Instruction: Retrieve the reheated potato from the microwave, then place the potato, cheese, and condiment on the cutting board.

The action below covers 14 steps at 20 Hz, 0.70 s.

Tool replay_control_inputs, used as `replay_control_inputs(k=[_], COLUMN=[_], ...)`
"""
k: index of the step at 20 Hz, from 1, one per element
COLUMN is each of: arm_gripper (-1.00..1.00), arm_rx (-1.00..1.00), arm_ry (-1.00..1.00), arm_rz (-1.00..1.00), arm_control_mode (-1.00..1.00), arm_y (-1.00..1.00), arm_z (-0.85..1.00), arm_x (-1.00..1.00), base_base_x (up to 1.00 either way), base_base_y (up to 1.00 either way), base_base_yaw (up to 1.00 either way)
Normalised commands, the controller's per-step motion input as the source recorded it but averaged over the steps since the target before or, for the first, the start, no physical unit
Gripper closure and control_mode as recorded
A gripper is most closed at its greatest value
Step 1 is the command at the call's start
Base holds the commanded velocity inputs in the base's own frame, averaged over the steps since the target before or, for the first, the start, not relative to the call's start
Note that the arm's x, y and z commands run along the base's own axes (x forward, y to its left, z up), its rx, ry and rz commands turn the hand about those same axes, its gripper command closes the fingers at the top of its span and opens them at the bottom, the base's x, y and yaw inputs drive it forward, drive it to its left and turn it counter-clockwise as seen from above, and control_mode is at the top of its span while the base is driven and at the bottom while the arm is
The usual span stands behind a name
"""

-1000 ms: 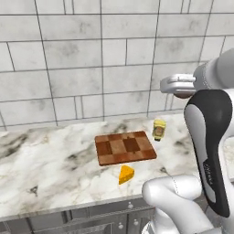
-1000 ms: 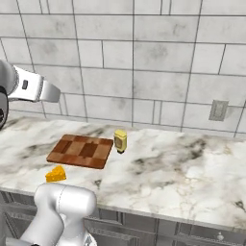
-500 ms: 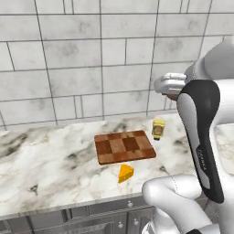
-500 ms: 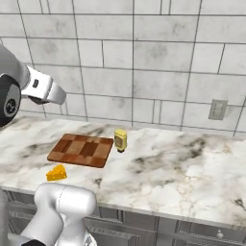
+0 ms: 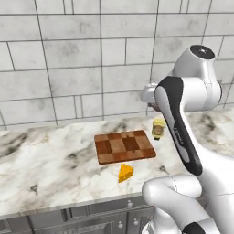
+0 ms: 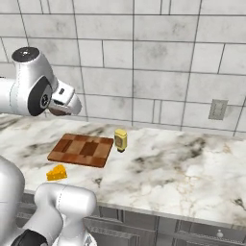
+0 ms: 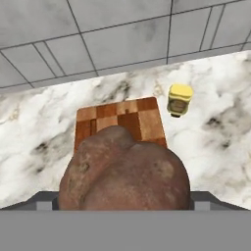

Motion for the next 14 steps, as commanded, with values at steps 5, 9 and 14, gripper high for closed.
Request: replay_control_inputs(k=[5,9,14], arm_gripper=[1.00,1.00,1.00], arm_rx=[0.00,0.00,-0.01], arm_ry=[0.07,0.04,0.01], arm_rz=[0.00,0.00,0.00], arm_control_mode=[-1.00,-1.00,-1.00], arm_y=[0.07,0.11,0.15], arm_z=[-0.71,-0.57,-0.51], arm_x=[0.37,0.42,0.21], base_base_x=[0.00,0.00,0.00], base_base_y=[0.00,0.00,0.00], base_base_yaw=[0.00,0.00,0.00])
